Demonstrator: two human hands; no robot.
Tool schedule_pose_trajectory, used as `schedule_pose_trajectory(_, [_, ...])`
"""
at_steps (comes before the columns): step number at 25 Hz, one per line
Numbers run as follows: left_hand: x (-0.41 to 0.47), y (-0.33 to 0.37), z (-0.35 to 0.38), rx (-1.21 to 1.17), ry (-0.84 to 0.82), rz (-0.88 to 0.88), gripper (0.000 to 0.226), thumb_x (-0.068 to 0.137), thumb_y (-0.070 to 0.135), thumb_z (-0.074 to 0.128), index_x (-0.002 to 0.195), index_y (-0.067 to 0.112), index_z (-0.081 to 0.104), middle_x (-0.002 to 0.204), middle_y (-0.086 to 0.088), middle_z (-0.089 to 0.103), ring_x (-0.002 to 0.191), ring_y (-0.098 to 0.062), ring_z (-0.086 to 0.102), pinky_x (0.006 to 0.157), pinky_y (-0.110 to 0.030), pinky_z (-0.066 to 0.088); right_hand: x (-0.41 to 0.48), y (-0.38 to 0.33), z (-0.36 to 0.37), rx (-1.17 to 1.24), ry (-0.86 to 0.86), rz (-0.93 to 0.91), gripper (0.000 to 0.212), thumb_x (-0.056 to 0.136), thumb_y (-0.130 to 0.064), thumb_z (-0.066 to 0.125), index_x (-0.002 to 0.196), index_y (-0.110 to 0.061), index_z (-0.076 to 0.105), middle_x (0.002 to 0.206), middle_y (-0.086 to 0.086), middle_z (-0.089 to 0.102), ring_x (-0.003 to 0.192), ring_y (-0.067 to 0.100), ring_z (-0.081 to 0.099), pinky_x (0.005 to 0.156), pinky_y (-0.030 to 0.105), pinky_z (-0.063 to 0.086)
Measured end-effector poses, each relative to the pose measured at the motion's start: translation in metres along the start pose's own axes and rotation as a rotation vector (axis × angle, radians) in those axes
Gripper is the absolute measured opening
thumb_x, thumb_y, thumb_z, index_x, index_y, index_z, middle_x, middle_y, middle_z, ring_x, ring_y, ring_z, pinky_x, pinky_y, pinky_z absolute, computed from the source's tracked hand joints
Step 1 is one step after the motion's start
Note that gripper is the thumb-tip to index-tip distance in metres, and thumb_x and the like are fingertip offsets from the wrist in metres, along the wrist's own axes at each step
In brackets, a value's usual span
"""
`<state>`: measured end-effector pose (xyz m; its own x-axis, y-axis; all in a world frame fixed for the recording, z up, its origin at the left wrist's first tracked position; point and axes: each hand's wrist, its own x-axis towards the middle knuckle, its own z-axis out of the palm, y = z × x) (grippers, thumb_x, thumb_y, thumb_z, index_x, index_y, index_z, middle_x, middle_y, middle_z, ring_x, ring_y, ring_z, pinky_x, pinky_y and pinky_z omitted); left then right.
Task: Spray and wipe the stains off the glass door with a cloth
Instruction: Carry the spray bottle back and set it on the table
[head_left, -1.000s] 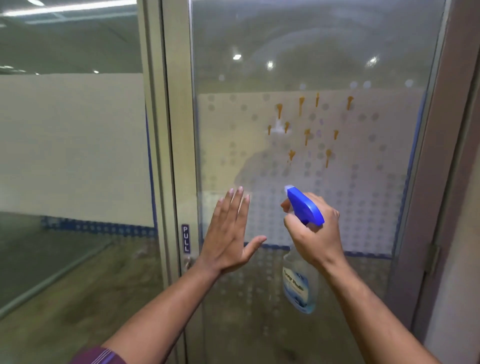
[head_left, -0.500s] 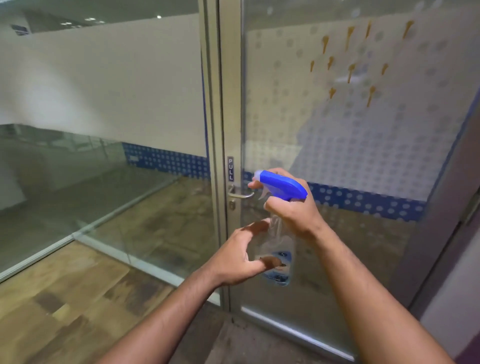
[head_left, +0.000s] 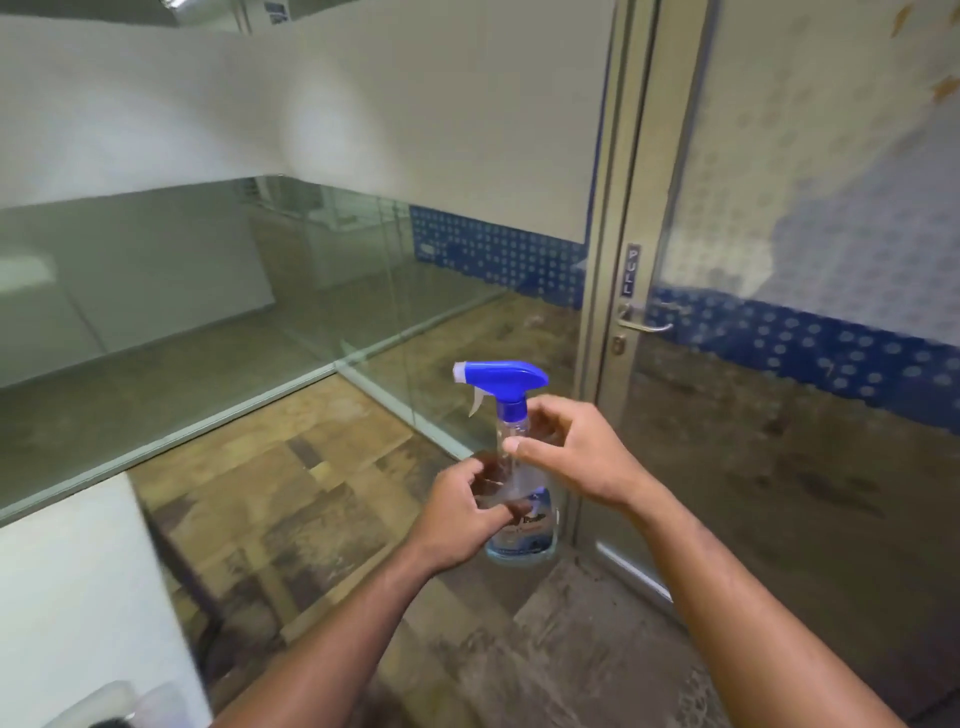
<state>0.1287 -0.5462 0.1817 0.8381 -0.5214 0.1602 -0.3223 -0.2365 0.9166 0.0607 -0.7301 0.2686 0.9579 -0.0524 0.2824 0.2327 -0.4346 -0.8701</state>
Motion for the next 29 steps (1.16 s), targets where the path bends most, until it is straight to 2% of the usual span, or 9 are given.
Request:
schedule_pose_trajectory(4, [-0.052,-0.031,-0.066,0.048,0.111,-0.098,0.041,0.067,0.046,0.092,0.101,0.031,0.075,0.092,0.021,0.081,0.084,-0.004,0.075,0.086,-0.036,0.064,0.003,0.008,0.088,-0.023,-0.051,0.027,0.026,0.090,-0.014,0.084,0.115,-0.013,0.076,0.104,-0.004,0.080,0.087,0.000,0.071,0.085,0.020,0.056])
schedule_pose_trajectory(8, [-0.113,-0.060,-0.133,0.083,0.187,-0.166,0.035,0.082,0.017,0.094,0.110,0.027,0.075,0.097,0.014,0.082,0.088,0.003,0.075,0.080,-0.012,0.055,-0.007,0.001,0.184,-0.001,-0.115,0.042,0.036,0.093,-0.026,0.082,0.128,-0.020,0.074,0.116,-0.008,0.080,0.105,0.006,0.076,0.098,0.037,0.061])
schedule_pose_trajectory(11, [-0.167,-0.085,-0.187,0.096,0.248,-0.217,0.040,0.078,0.027,0.091,0.115,0.026,0.074,0.106,0.009,0.082,0.098,-0.008,0.076,0.087,-0.019,0.058,-0.023,-0.012,0.261,0.043,-0.202,0.058,0.039,0.096,-0.032,0.074,0.135,-0.027,0.070,0.123,-0.010,0.078,0.113,0.009,0.075,0.102,0.040,0.060])
schedule_pose_trajectory(14, [-0.224,-0.109,-0.235,0.092,0.320,-0.280,0.036,0.076,0.037,0.090,0.107,0.036,0.071,0.104,0.014,0.080,0.096,-0.002,0.075,0.088,-0.023,0.058,-0.041,-0.029,0.335,0.041,-0.290,0.093,0.047,0.097,-0.042,0.068,0.140,-0.024,0.068,0.125,-0.009,0.078,0.116,0.009,0.073,0.105,0.040,0.058])
schedule_pose_trajectory(17, [-0.275,-0.124,-0.278,0.079,0.404,-0.301,0.034,0.078,0.034,0.093,0.104,0.037,0.070,0.102,0.015,0.079,0.095,-0.001,0.074,0.085,-0.019,0.058,-0.056,-0.037,0.399,0.015,-0.393,0.148,0.028,0.104,-0.023,0.066,0.129,-0.032,0.072,0.117,-0.019,0.078,0.110,0.002,0.074,0.099,0.026,0.059])
schedule_pose_trajectory(20, [-0.325,-0.147,-0.326,0.100,0.509,-0.334,0.039,0.073,0.044,0.088,0.106,0.039,0.069,0.106,0.014,0.078,0.096,-0.007,0.075,0.087,-0.027,0.062,-0.070,-0.031,0.467,-0.039,-0.464,0.156,0.042,0.099,-0.035,0.068,0.139,-0.024,0.067,0.129,-0.006,0.075,0.117,0.011,0.073,0.104,0.042,0.059])
schedule_pose_trajectory(22, [-0.355,-0.162,-0.353,0.113,0.570,-0.356,0.041,0.073,0.042,0.087,0.109,0.038,0.068,0.108,0.014,0.077,0.098,-0.010,0.074,0.087,-0.028,0.062,-0.082,-0.029,0.502,-0.066,-0.526,0.185,0.048,0.099,-0.031,0.069,0.145,-0.021,0.062,0.135,-0.004,0.070,0.122,0.018,0.070,0.106,0.044,0.058])
schedule_pose_trajectory(26, [-0.406,-0.191,-0.393,0.116,0.672,-0.412,0.048,0.077,0.033,0.093,0.117,0.024,0.068,0.111,0.011,0.077,0.099,-0.009,0.073,0.087,-0.026,0.058,-0.101,-0.032,0.552,-0.276,-0.582,0.165,0.055,0.103,-0.022,0.067,0.156,-0.017,0.051,0.147,-0.001,0.061,0.132,0.015,0.059,0.107,0.024,0.046])
schedule_pose_trajectory(29, [-0.439,-0.217,-0.410,0.105,0.757,-0.473,0.042,0.084,0.021,0.093,0.117,0.022,0.067,0.114,0.009,0.077,0.104,-0.006,0.071,0.089,-0.026,0.054,-0.112,-0.022,0.578,-0.433,-0.646,0.125,0.059,0.103,-0.028,0.064,0.158,-0.020,0.045,0.155,-0.001,0.054,0.138,0.022,0.056,0.112,0.035,0.047])
